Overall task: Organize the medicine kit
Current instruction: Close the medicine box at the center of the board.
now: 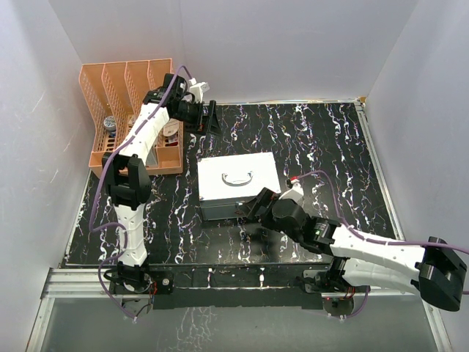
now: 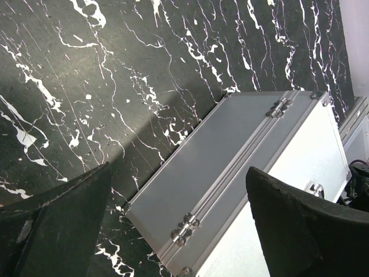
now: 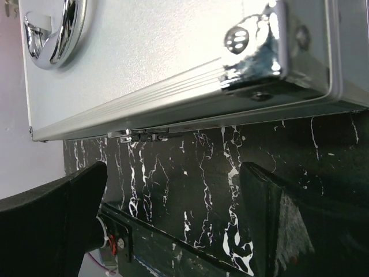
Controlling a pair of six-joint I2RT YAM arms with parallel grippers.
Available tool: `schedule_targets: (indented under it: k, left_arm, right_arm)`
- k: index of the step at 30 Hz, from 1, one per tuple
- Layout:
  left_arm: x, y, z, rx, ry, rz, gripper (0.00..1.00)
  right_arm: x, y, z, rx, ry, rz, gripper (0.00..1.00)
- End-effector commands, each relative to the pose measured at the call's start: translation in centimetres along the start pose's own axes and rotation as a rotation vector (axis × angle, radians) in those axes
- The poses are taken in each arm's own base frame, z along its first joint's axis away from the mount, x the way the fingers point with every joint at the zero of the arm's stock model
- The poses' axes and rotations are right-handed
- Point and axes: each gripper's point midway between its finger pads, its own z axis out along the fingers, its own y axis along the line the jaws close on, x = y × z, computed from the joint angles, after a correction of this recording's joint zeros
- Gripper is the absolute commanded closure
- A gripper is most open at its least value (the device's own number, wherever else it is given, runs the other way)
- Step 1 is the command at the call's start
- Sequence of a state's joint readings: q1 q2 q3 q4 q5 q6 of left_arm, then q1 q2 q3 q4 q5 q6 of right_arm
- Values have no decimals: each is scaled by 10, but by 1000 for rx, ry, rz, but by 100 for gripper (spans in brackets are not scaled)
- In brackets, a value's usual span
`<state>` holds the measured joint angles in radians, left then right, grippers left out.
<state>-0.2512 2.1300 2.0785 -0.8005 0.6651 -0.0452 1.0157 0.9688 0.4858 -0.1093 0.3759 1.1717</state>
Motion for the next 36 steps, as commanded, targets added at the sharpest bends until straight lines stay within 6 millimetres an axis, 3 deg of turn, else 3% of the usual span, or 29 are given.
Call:
schedule_targets:
  k: [1, 14, 15, 21, 36]
  left_arm:
    - [-13, -12, -6, 27, -25, 15, 3]
    - [-9, -7, -2, 15, -18, 18, 3]
    - [-9, -7, -3, 15, -19, 16, 3]
    - [-12, -6, -1, 14, -32, 9, 3]
    - [-17, -7, -1, 15, -42, 6, 3]
  right_arm:
    - [-21, 29, -4, -117, -102, 135, 2]
    - [-12, 38, 4, -216, -128, 236, 2]
    - [-6, 25, 6, -200, -128, 229, 2]
    - [1, 22, 11, -204, -125, 227, 2]
    - [2, 37, 24, -301, -163, 191, 2]
